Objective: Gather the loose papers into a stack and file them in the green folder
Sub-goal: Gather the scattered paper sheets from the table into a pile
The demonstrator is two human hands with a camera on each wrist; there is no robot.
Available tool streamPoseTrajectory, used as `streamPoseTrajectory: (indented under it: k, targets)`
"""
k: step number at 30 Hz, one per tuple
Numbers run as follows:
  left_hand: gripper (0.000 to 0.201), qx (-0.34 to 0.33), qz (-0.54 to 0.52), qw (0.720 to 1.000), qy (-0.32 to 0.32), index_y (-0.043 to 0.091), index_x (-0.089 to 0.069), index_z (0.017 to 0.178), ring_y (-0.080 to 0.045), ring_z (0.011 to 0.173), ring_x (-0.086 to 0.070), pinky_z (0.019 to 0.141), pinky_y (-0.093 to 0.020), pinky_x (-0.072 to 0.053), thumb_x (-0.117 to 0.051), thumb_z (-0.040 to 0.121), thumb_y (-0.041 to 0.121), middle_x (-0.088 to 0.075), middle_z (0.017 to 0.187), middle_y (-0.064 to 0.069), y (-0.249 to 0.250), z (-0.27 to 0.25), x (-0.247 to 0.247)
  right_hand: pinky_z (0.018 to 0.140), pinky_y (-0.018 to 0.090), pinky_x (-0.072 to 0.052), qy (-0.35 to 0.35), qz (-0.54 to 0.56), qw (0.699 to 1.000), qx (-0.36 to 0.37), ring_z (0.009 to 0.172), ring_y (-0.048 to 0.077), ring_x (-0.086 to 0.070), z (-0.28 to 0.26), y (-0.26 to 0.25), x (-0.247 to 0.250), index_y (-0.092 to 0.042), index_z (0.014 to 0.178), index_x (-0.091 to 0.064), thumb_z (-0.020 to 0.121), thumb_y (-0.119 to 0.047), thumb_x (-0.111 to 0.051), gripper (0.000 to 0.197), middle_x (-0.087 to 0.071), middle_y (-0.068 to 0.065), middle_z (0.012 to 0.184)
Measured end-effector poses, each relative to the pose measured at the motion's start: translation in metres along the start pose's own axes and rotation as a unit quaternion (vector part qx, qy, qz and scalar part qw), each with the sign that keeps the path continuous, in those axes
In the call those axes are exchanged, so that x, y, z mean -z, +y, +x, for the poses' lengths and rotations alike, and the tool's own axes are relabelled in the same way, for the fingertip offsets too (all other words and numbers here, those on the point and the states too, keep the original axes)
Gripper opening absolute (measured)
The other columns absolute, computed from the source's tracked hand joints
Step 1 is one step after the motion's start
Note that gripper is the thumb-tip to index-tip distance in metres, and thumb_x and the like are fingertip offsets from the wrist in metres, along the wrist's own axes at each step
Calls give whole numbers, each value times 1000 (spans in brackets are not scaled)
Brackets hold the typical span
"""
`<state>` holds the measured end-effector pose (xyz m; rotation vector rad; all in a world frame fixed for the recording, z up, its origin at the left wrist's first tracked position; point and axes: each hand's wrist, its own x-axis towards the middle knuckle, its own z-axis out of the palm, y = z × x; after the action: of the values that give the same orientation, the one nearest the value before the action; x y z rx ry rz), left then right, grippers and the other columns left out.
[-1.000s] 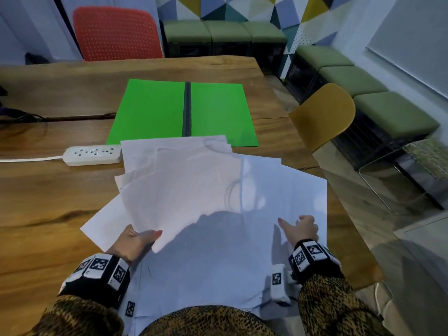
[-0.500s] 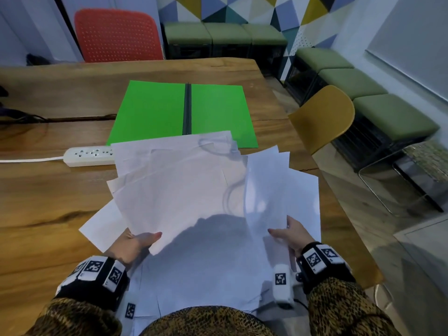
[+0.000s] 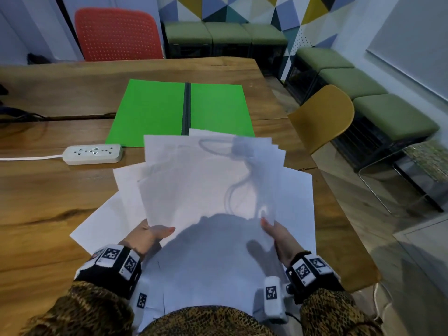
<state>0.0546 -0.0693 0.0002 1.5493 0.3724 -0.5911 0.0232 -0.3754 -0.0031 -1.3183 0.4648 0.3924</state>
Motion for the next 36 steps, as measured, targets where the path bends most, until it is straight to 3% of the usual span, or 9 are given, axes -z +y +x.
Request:
streamPoseTrajectory:
  k: [4,6,12,18,22,26,29,32,36]
  targets:
    - [47,-43,10,999,-17,9,-70,96,-31,98,-65,97,-45,-46,-74,52,27,-75,97,-8,6,-1,-18,55,21,-55,-7,-66,998,18,70,17,-70,-1,6,-8,-4,99,-60,75,5,-68,28,-71,8,83]
    - [24,-64,33,997,-11,20,-69,88,-16,85,-66,80,-27,-49,-73,64,22,-76,75,12,11,-3,-23,54,21,-54,-19,-86,996,17,72,20,-69,0,7,-6,-9,95,-60,74,6,-66,26,-70,7,83]
    - [14,-84,62,992,68,20,-65,90,-2,74,-69,71,-18,-54,-68,76,20,-75,72,14,0,0,-20,94,52,-48,18,-115,993,23,104,38,-62,4,17,3,-18,99,-60,61,-9,-67,40,-67,21,109]
    - [54,34,239,913,328,15,-43,130,-43,118,-47,101,-47,-38,-62,80,22,-47,133,-23,2,-2,12,97,52,-45,31,-124,992,0,103,38,-61,10,19,6,-15,100,-60,67,4,-64,38,-67,16,103]
    - [70,65,98,951,285,12,-31,136,-38,117,-51,98,-43,-42,-67,77,20,-51,132,-18,12,-5,9,96,53,-46,5,-113,994,14,103,37,-62,9,19,5,-16,105,-60,62,-4,-61,44,-68,16,107]
    - [37,32,-64,982,176,6,-60,112,-33,86,-65,69,-33,-53,-68,79,18,-71,95,-14,12,-12,10,78,36,-58,-23,-30,999,30,86,31,-68,4,19,10,1,113,-57,63,-4,-79,55,-73,12,90]
    - [18,-13,-171,979,108,5,-64,100,-34,94,-67,80,-38,-53,-52,89,13,-71,95,-14,12,-16,20,64,32,-59,-56,52,997,30,76,27,-72,-1,13,15,-2,99,-62,24,-26,-94,85,-76,14,83]
    - [22,-33,-263,960,87,14,-62,97,-12,78,-72,72,-29,-56,-43,93,25,-75,94,-1,26,-23,22,69,35,-60,-83,59,995,18,80,30,-71,-4,6,20,3,101,-61,25,-23,-94,87,-74,17,88]
    - [65,26,-220,975,20,16,-50,121,-27,116,-52,98,-40,-36,-21,85,63,-61,117,-7,44,-36,3,61,26,-57,-109,-18,994,7,74,23,-72,-3,-5,1,2,97,-64,30,-24,-92,77,-75,11,82]
